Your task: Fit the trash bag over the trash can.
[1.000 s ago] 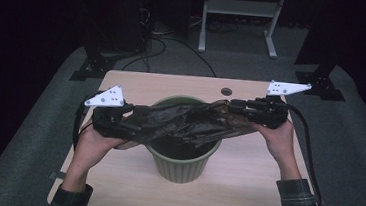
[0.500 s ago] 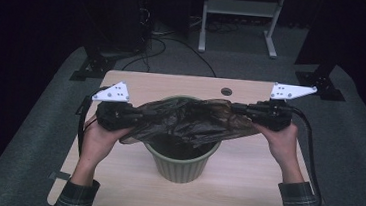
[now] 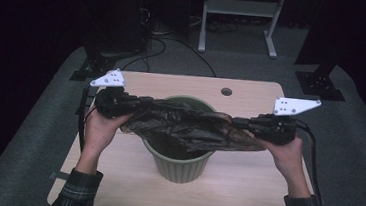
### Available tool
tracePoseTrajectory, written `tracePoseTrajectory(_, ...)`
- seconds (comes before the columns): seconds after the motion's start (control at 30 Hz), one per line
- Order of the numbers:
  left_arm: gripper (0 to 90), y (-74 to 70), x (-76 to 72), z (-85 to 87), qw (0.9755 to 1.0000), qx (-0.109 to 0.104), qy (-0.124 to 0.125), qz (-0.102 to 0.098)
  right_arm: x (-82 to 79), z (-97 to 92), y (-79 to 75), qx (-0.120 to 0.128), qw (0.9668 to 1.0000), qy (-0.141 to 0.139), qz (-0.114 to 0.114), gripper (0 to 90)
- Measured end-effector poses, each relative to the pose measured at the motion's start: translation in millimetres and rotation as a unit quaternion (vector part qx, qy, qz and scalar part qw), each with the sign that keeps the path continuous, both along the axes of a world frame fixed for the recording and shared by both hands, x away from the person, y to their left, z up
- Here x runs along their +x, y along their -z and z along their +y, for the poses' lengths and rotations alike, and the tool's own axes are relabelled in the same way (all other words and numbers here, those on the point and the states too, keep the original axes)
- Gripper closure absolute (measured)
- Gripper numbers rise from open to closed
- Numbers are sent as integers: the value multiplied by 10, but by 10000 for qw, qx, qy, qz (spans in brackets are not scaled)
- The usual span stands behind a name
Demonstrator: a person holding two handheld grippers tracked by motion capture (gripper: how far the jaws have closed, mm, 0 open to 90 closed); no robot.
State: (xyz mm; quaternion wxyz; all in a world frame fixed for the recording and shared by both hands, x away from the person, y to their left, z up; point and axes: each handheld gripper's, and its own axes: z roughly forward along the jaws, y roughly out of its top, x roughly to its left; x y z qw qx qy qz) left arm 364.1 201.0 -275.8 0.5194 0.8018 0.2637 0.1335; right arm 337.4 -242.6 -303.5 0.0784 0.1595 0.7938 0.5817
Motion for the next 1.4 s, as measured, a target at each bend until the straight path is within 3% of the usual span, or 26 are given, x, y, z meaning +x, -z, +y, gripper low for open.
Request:
tracePoseTrajectory(0.27, 900, 73, 132, 134, 9993, -48, -335, 179, -187, -126, 126, -75, 9999, -63, -31, 892)
tracePoseTrajectory(0.5, 900, 97, 160, 283, 9978, -44, -634, 198, -329, -227, 233, -216, 9990, -400, 31, 897)
tracePoseTrajectory(0.67, 900, 109, 157, 333, 9978, -56, -628, 208, -378, -312, 383, -419, 9973, -524, 288, 896)
tracePoseTrajectory(0.73, 900, 94, 135, 304, 9984, -73, -536, 145, -385, -343, 385, -342, 9977, -495, 303, 831)
tracePoseTrajectory(0.8, 900, 76, 119, 276, 9988, -81, -473, 100, -378, -356, 299, -124, 9989, -405, 186, 737)
tracePoseTrajectory(0.87, 900, 60, 112, 257, 9989, -61, -453, 77, -365, -340, 180, -6, 9992, -393, 53, 717)
tracePoseTrajectory(1.03, 900, 44, 119, 244, 9991, -86, -418, 39, -251, -198, -51, -23, 9997, -170, -162, 684)
tracePoseTrajectory(1.1, 900, 47, 121, 242, 9991, -94, -411, 44, -154, -119, -64, -86, 9998, -69, -149, 654)
tracePoseTrajectory(1.23, 900, 56, 124, 235, 9992, -104, -385, 56, 8, 51, -16, -122, 9998, -129, 26, 641)
tracePoseTrajectory(1.4, 900, 60, 128, 226, 9993, -130, -356, 53, 54, 219, 37, -88, 9996, -264, 102, 606)
